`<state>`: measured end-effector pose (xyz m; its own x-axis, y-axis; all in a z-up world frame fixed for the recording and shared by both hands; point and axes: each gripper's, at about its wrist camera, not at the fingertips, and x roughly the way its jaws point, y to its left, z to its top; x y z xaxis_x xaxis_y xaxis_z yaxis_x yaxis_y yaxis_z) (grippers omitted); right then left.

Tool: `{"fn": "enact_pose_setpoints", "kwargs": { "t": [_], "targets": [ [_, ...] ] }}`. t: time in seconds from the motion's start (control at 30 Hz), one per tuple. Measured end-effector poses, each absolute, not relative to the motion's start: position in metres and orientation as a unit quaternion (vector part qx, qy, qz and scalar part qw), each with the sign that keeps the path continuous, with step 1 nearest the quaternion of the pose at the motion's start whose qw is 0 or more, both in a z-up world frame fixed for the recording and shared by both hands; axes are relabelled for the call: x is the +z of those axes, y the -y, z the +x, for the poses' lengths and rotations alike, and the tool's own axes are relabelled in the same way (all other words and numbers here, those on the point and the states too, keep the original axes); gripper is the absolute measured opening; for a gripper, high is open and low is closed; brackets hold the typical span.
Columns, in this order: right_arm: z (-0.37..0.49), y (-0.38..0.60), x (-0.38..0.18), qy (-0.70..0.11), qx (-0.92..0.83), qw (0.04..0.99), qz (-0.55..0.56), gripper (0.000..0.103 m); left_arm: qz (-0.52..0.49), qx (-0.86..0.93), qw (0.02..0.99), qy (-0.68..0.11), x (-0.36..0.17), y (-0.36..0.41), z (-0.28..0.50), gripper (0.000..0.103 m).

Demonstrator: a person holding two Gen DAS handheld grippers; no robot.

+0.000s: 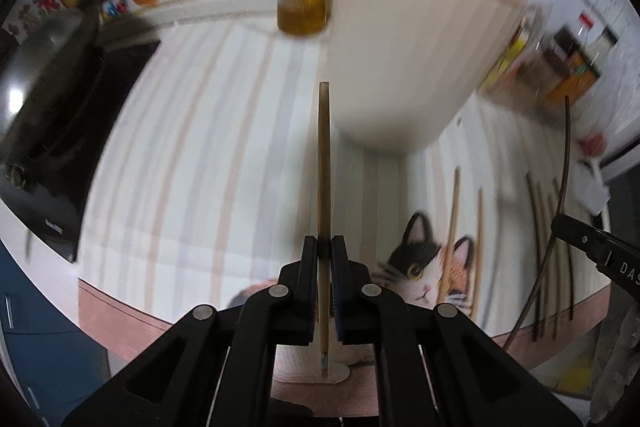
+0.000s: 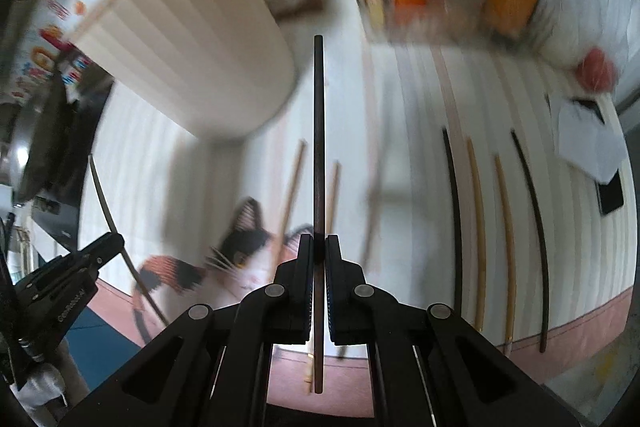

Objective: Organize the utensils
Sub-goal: 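Lift both chopsticks upright and carry them over the utensil holder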

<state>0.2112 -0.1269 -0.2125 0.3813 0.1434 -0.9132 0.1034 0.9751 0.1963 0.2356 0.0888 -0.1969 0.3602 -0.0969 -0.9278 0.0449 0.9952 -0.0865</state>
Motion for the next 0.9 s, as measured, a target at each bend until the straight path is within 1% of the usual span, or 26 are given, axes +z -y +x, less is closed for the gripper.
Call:
{"fn": "enact_pose_setpoints", "kwargs": {
  "t": [0.13, 0.2, 0.27, 0.3, 0.4, 0.5, 0.7, 0.9],
  "targets": [
    [0.209, 0.118, -0.171, -0.509, 0.026, 0.852, 0.120, 0.005, -0.043, -0.046, 0.851, -0.522, -0.154, -0.100, 0.242, 0.004],
    [0.208, 0.115, -0.142, -0.478, 0.036, 0.868, 0.130, 0.005, -0.056, -0.048, 0.865, -0.497, -0.130, -0.103, 0.247, 0.004],
    [0.216, 0.115, -0.109, -0.453, 0.047, 0.879, 0.141, 0.005, -0.071, -0.056, 0.881, -0.465, -0.094, -0.108, 0.255, 0.004],
    [0.218, 0.114, -0.092, -0.437, 0.051, 0.886, 0.145, 0.005, -0.076, -0.059, 0.885, -0.456, -0.086, -0.107, 0.258, 0.004],
    [0.229, 0.113, -0.051, -0.395, 0.063, 0.903, 0.155, 0.005, -0.093, -0.076, 0.901, -0.417, -0.041, -0.107, 0.278, 0.004],
    [0.246, 0.111, -0.019, -0.358, 0.062, 0.918, 0.157, 0.005, -0.105, -0.084, 0.911, -0.390, -0.013, -0.104, 0.302, 0.004],
    [0.293, 0.111, 0.014, -0.310, 0.049, 0.934, 0.170, 0.005, -0.122, -0.102, 0.920, -0.359, 0.023, -0.089, 0.351, 0.004],
    [0.339, 0.112, 0.017, -0.283, 0.039, 0.942, 0.174, 0.005, -0.116, -0.114, 0.921, -0.353, 0.024, -0.070, 0.399, 0.004]
  ]
}}
